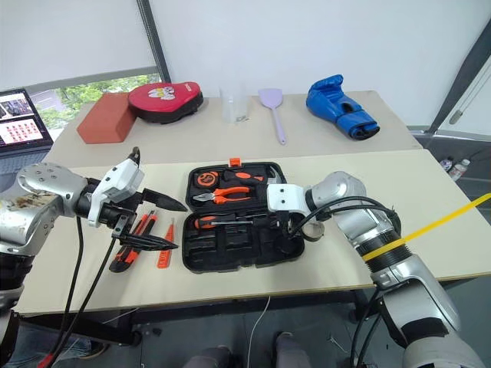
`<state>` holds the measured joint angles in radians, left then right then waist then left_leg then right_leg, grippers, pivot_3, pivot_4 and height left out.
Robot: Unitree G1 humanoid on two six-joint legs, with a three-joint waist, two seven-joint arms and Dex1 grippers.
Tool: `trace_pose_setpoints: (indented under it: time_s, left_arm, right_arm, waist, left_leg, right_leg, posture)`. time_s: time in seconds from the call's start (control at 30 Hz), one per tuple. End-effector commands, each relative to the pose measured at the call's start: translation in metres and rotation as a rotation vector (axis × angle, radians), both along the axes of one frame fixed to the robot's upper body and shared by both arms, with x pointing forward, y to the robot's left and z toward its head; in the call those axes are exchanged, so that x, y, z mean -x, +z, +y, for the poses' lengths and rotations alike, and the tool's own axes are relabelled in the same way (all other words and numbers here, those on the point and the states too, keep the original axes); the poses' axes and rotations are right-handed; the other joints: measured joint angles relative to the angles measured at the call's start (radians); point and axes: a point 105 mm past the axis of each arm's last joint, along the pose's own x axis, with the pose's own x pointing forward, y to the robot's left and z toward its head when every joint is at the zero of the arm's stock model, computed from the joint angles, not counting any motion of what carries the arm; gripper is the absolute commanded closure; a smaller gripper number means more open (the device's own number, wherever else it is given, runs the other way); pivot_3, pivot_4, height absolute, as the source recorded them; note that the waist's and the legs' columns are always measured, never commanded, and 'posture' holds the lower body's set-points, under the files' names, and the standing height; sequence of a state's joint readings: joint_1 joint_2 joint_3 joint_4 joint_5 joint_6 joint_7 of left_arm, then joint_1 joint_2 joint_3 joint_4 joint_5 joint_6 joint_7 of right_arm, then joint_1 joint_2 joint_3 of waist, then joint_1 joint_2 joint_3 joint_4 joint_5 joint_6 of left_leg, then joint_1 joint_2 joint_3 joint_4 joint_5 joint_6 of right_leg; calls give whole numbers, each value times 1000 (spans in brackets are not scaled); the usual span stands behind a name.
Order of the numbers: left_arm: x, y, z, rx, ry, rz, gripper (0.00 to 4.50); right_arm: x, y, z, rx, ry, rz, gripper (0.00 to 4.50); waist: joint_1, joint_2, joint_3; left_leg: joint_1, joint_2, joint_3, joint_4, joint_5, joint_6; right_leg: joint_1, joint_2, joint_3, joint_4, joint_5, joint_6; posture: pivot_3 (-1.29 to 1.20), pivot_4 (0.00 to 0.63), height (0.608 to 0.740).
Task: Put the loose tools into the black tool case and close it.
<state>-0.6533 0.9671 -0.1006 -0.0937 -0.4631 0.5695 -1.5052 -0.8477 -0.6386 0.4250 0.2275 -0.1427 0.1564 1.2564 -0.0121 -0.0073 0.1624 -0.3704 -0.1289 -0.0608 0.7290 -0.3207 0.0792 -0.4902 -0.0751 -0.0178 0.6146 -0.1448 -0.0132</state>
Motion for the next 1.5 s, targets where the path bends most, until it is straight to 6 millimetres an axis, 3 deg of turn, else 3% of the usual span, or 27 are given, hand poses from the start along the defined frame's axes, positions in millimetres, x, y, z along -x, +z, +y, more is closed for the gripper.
trace_pose_setpoints:
  time_s: [0.03, 0.1, 0.17, 0.33, 0.37, 0.47, 0.73, 0.83, 0.97, 1.07, 1.2, 1.4, 1.5]
  left_arm:
    - [-2, 10, -2, -1, -10, -52, 0]
    - [-3, 10, -2, 0, -10, -54, 0]
    - [-3, 11, -2, 1, -10, -55, 0]
    - [-5, 11, 0, -2, -3, -57, 0]
    - [-6, 11, 1, -3, -3, -57, 0]
    - [-7, 9, 0, -4, -3, -58, 0]
    - [-9, 9, 0, -5, -4, -62, 0]
    - [-10, 9, -1, -4, -4, -62, 0]
    - [-12, 8, -2, 3, -2, -63, 0]
    - [-12, 7, -1, 5, 6, -62, 0]
    - [-13, 5, 3, 13, 46, -61, 0]
    - [-5, 3, 20, 96, 235, -55, 0]
    - [6, -5, 40, 142, 392, -18, 0]
  right_arm:
    - [-1, 0, 7, -1, 7, -26, 3723]
    - [-1, 0, 8, -7, 5, -24, 3723]
    - [2, 2, 10, -17, 21, -14, 2713]
    - [7, 29, 32, -212, -6, 54, 1204]
    - [8, 30, 34, -230, -12, 69, 1204]
    - [10, 30, 38, -257, -27, 102, 1810]
    - [6, 11, 39, -246, -75, 131, 4464]
    - [7, -4, 36, -188, -73, 131, 4464]
    - [10, -39, 32, -44, -48, 105, 4464]
    - [9, -46, 31, -14, -37, 83, 4464]
    - [9, -20, 44, -168, -41, 95, 4464]
    - [22, 52, 53, -522, -34, 180, 4464]
    - [39, 78, 46, -626, -6, 253, 3739]
  waist:
    - [-1, 0, 0]
    - [-3, 0, 0]
    - [-3, 0, 0]
    - [-3, 0, 0]
    - [-3, 0, 0]
    - [-2, 0, 0]
    - [-3, 0, 0]
    - [-4, 0, 0]
    - [-3, -1, -1]
    - [-3, -4, -4]
    - [-3, -5, -4]
    - [-4, -5, -4]
    - [-5, -5, -4]
  left_leg:
    - [0, 0, 0, 0, 0, 0]
    - [0, 0, 0, 0, 0, 0]
    - [0, 0, 0, 0, 0, 0]
    - [0, 0, 0, 0, 0, 0]
    - [0, 1, 0, 0, 0, 0]
    - [0, 0, 0, 0, 0, 0]
    - [0, 0, 0, 0, 0, 0]
    - [0, 0, 0, 0, 0, 0]
    - [1, 0, 0, 0, 0, 0]
    - [2, 0, 0, 0, 0, 0]
    - [9, 0, 0, -1, 0, 0]
    - [16, 2, 0, -9, 0, 0]
    - [16, 1, 0, -13, 0, 0]
  right_leg:
    - [0, 0, 0, 0, 0, 0]
    - [0, 0, 0, 0, 0, 0]
    - [0, 0, 0, 0, 0, 0]
    - [0, 0, 0, 0, 0, 0]
    - [0, 1, 0, 0, 0, 0]
    - [0, 0, 0, 0, 0, 0]
    - [0, 0, 0, 1, 0, 0]
    - [0, 0, 0, 1, 0, 0]
    - [0, 0, 0, 1, 0, 0]
    - [2, 0, -1, 1, 0, 0]
    - [10, 1, 0, 0, 0, 0]
    - [14, 2, 2, -3, 0, -1]
    - [11, 2, 1, -2, 0, -1]
  posture:
    - [0, 150, 740]
    - [0, 150, 740]
    - [0, 150, 740]
    - [0, 150, 740]
    - [0, 150, 740]
    - [0, 150, 740]
    - [0, 150, 740]
    - [0, 150, 740]
    - [0, 150, 740]
    - [0, 150, 740]
    - [0, 150, 740]
    - [0, 150, 740]
    - [0, 150, 740]
